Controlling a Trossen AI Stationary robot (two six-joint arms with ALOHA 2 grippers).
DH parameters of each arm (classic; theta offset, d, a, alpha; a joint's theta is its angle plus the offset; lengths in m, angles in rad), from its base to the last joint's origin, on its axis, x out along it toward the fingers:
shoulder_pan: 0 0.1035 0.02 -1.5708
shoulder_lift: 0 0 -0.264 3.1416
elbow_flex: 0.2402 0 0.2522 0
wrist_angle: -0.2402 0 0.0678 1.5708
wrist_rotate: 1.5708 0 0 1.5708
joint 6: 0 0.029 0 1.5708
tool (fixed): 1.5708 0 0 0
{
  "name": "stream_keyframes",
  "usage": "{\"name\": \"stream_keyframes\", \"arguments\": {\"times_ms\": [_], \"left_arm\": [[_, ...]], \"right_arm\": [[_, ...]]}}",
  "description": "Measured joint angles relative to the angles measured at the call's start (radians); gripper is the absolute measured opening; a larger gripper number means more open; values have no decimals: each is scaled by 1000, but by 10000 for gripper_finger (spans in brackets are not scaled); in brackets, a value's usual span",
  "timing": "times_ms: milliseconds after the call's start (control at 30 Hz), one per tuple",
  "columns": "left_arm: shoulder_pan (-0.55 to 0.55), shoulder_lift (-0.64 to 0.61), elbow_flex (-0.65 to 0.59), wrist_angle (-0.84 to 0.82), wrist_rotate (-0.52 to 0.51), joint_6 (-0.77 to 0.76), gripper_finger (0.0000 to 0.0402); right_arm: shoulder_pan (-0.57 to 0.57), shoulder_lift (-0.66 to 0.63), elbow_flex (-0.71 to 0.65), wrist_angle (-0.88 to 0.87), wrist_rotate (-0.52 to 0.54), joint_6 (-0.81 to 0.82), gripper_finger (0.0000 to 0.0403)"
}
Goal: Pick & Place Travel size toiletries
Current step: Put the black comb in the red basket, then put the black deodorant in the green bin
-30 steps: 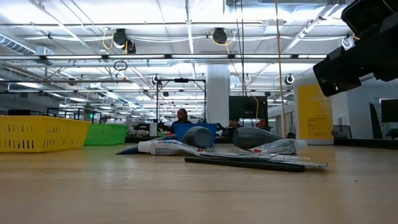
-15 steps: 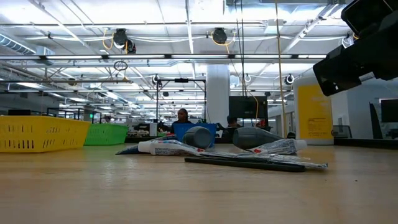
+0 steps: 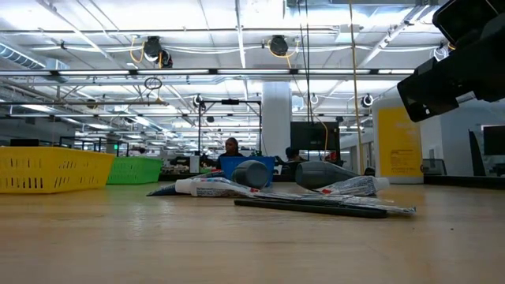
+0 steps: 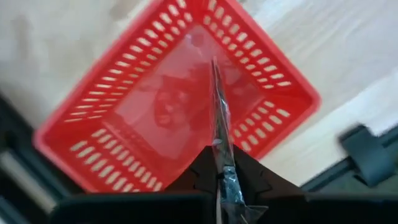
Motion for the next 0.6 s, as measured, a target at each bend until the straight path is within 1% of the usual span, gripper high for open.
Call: {"name": "stream_keyframes", "arguments": {"times_ms": [100,267,367,433,467,533,600], "left_arm": [[1,-42,-43,29,-18,-22,53],[1,-145,-123,27,-15,-42,114],[1,-209,-158,-12,-22,-42,145],[2,-244,-169,-54,-45,-37,160],[4,-261,-171,-76,-69,-26,166],[13,-288,-175,-108,-154,8,174],[29,-304,-177,-115,-293,54,176]], "right_arm": [[0,0,0,0,0,-1,170],[0,0,0,-1,0,-2,169],[0,0,0,-1,0,-3,169],[0,0,0,-1,0,-3,169],[0,0,0,-1,0,-3,169],[0,0,0,-1,0,-3,169],[0,0,0,-3,0,-3,169]]}}
